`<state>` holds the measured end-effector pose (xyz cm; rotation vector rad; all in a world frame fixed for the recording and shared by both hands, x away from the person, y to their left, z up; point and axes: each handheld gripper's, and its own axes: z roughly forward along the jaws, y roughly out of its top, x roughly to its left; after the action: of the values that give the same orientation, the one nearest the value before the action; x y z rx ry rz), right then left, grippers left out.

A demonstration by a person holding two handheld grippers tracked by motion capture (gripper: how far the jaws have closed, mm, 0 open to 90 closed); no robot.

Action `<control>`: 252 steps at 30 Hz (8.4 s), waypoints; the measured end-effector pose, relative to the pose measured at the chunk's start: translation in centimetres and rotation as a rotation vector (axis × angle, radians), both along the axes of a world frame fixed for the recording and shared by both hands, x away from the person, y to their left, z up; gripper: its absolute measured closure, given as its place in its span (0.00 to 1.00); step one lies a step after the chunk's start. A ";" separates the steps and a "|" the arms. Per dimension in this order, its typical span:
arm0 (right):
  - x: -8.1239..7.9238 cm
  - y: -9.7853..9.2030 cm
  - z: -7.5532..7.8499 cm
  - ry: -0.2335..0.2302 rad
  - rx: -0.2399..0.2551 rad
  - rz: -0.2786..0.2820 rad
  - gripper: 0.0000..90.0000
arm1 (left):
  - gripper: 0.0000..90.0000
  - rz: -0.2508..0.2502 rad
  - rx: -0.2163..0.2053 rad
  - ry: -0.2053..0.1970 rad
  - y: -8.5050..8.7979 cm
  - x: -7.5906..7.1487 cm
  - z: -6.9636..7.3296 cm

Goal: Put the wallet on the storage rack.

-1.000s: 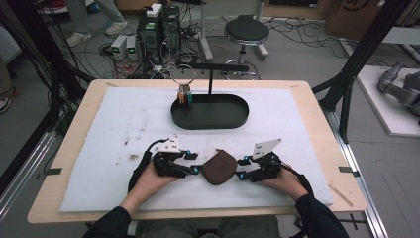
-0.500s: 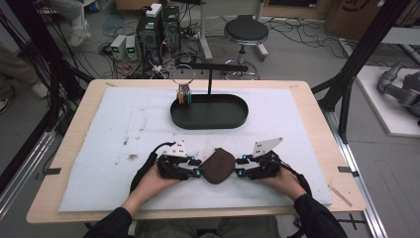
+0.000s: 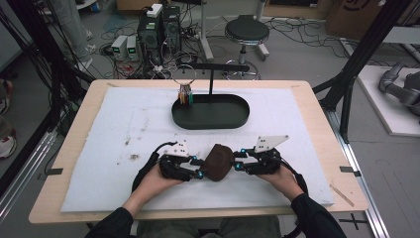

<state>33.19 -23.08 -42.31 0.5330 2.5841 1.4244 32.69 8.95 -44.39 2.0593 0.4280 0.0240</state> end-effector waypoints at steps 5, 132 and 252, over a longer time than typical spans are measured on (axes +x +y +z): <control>0.1 0.9 0.3 -0.003 0.015 -0.032 0.68 | 0.49 -0.021 0.012 -0.067 -0.4 -0.6 0.6; 2.9 -5.9 5.3 -0.083 0.202 -0.285 0.47 | 0.80 0.194 -0.104 -0.246 3.0 1.6 6.0; 3.7 -7.3 4.7 -0.088 0.178 -0.349 0.37 | 0.30 0.438 -0.174 -0.283 9.3 -0.3 6.9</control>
<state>36.89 -30.41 -37.66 0.8746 2.1729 1.5183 32.35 18.27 -37.53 1.7254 0.6698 0.5166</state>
